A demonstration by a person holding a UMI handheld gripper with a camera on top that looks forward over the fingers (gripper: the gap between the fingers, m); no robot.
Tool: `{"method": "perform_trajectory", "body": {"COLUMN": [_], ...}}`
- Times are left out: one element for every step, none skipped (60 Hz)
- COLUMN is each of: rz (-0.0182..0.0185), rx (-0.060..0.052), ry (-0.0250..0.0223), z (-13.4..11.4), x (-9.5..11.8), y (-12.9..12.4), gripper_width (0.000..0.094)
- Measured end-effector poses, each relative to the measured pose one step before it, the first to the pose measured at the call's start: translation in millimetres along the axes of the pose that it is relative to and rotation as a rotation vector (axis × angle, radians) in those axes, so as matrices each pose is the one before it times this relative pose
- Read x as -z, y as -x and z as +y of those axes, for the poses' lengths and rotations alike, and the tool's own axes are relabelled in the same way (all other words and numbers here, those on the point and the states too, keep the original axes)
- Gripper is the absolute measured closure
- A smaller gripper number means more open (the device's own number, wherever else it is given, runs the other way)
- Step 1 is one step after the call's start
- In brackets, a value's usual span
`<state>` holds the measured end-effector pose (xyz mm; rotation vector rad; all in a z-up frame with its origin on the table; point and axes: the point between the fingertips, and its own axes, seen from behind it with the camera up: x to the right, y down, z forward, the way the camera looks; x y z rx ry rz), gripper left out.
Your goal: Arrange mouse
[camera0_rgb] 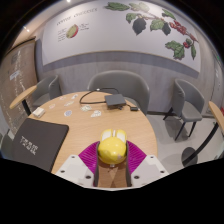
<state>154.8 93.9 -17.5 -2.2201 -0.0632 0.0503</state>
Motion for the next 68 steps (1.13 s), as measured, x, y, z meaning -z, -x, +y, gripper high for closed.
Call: {"method": "perform_trajectory", "body": {"rz": [0.00536, 0.00781, 0.01007, 0.01244, 0.01212, 0.01113, 0.00825, 0.00481, 0.00122, -0.00117, -0.00010, -0.00577, -0.00695, -0.00647, -0.00712, -0.00854, -0.00768, -0.01020, -0.01103, -0.01229, -0.01040, -0.01381, -0.01401, -0.01269, -0.01556, -0.01528, -0.01547, -0.01388, -0.00727, -0.00604, -0.00083, 0.00379, 0.00670, 0.00846, 0.01004, 0.00918, 0.00827, 0.00523, 0.00193, 0.00592, 0.00313, 0.00569, 0.00799, 0.00776, 0.00883, 0.00076, -0.00031, -0.00467, -0.00641, -0.01492, -0.00891, -0.01274, -0.01602, -0.01344, -0.01326, -0.01406, -0.01392, -0.01317, -0.01455, -0.01066, -0.00816, -0.00783, -0.00801, -0.00744, -0.00597, -0.00415, -0.00173, -0.00119], "rx": [-0.0050, -0.0058, -0.0036, 0.0022, 0.0030, -0.0011, -0.0066, -0.0112, -0.0144, -0.0151, -0.0089, -0.0069, -0.0026, -0.0019, -0.0003, 0.0008, -0.0009, -0.0021, -0.0032, -0.0016, -0.0004, -0.0014, -0.0016, -0.0023, -0.0012, -0.0006, 0.0003, -0.0008, -0.0032, -0.0012, -0.0029, -0.0046, -0.0059, -0.0044, -0.0022, -0.0006, 0.0008, 0.0025, 0.0047, 0.0047, 0.0049, 0.0052, 0.0110, 0.0113, 0.0095, 0.0094, 0.0100, 0.0120, 0.0124, 0.0141, 0.0126, 0.0100, 0.0070, 0.0037, 0.0027, 0.0028, 0.0021, 0.0011, 0.0006, -0.0027, -0.0027, -0.0040, -0.0062, -0.0068, -0.0064, -0.0056, -0.0068, -0.0048], "ry": [-0.00270, -0.00301, -0.00412, -0.00136, -0.00457, -0.00923, -0.01269, -0.01306, -0.01365, -0.01544, -0.01528, -0.02142, -0.01688, -0.02015, -0.01920, -0.01876, -0.02305, -0.01945, -0.01733, -0.01368, -0.00824, -0.00428, 0.00427, 0.00326, 0.01403, 0.01711, 0.02020, 0.02228, 0.01858, 0.02855, 0.02533, 0.02363, 0.02140, 0.02041, 0.01556, 0.01541, 0.01146, 0.00839, 0.00158, 0.00606, 0.00662, 0.00602, -0.01501, -0.01013, 0.00249, 0.00483, 0.00183, 0.00312, 0.00646, 0.00879, 0.00420, 0.00762, 0.00876, 0.00794, 0.00543, 0.00036, -0.00334, -0.00495, -0.00078, -0.00655, -0.00255, -0.00178, -0.00135, -0.00149, -0.00190, -0.00290, -0.00261, -0.00478], "z": [0.15, 0.28, -0.22, 0.48, -0.01, -1.54, -2.81, -3.62, -4.52, -5.69, -7.76, -7.33, -9.65, -8.20, -8.72, -8.15, -6.81, -7.53, -5.98, -3.99, -3.07, 0.72, -0.25, 8.21, 6.08, 8.36, 9.33, 10.06, 17.33, -0.24, 9.42, 9.08, 8.42, 10.50, 4.17, 9.01, 5.37, 4.19, 7.61, 1.21, 2.43, 2.76, -2.76, -0.77, 1.31, 1.82, -0.46, 0.25, 0.76, -1.09, 3.23, 1.71, 1.89, 1.90, 1.39, 0.53, 0.12, -0.15, -1.98, 1.94, 1.21, 1.65, 1.88, 1.95, 2.07, 2.10, 0.29, 1.97], "x": [1.34, 1.76, 2.04, 1.74, 3.07, 3.70, 4.45, 5.35, 5.78, 6.58, 4.73, 8.50, 9.49, 7.69, 7.38, 6.96, 5.07, 5.66, 4.31, 2.72, 3.47, -0.96, -3.30, 0.57, -3.42, -3.33, -4.37, -4.88, 0.45, -9.05, -6.37, -5.73, -5.72, -4.28, -5.06, -3.26, -2.41, -2.62, -8.10, 3.28, -0.77, 0.00, 0.99, -0.92, -0.19, -3.68, 3.75, 0.26, 0.34, -4.72, 2.95, 1.87, 2.55, 3.10, 4.08, 4.43, 5.01, 5.39, 3.88, 5.29, 5.59, 5.70, 5.98, 6.38, 6.28, 6.30, 6.19, 4.53], "y": [-1.17, -1.53, -1.85, -1.81, -2.08, -1.12, 0.08, 1.82, 3.52, 4.79, 6.99, 7.09, 6.91, 9.69, 10.63, 11.73, 13.22, 13.07, 13.82, 14.18, 15.22, 13.37, 10.80, 16.86, 11.80, 12.77, 12.05, 10.83, 16.38, 0.20, 4.42, 2.83, 1.61, 2.10, -0.87, 1.86, 1.16, 1.51, 0.97, 2.41, 0.85, 0.22, -0.26, -0.65, -1.19, -0.89, 1.97, 0.90, 1.05, -2.60, 1.05, 1.07, 1.42, 0.37, 0.62, 0.74, 0.30, -0.11, 0.65, -3.37, -2.51, -2.54, -2.36, -2.69, -3.15, -3.92, -2.76, -4.92], "gripper_width": [0.0575, 0.0583, 0.0589, 0.0593, 0.0594, 0.0595, 0.0595, 0.0596, 0.0595, 0.0596, 0.0596, 0.0596, 0.0595, 0.0596, 0.0596, 0.0595, 0.0595, 0.0595, 0.0594, 0.0594, 0.0593, 0.0590, 0.0587, 0.0584, 0.0583, 0.0581, 0.0578, 0.0576, 0.0577, 0.0577, 0.0577, 0.0577, 0.0576, 0.0576, 0.0576, 0.0576, 0.0576, 0.0575, 0.0575, 0.0575, 0.0575, 0.0571, 0.0561, 0.0552, 0.0536, 0.0520, 0.0499, 0.0481, 0.0463, 0.0446, 0.0428, 0.0400, 0.0352, 0.0294, 0.0232, 0.0172, 0.0117, 0.0075, 0.0064, 0.0066, 0.0070, 0.0074, 0.0076, 0.0076, 0.0076, 0.0075, 0.0074, 0.0074]}}
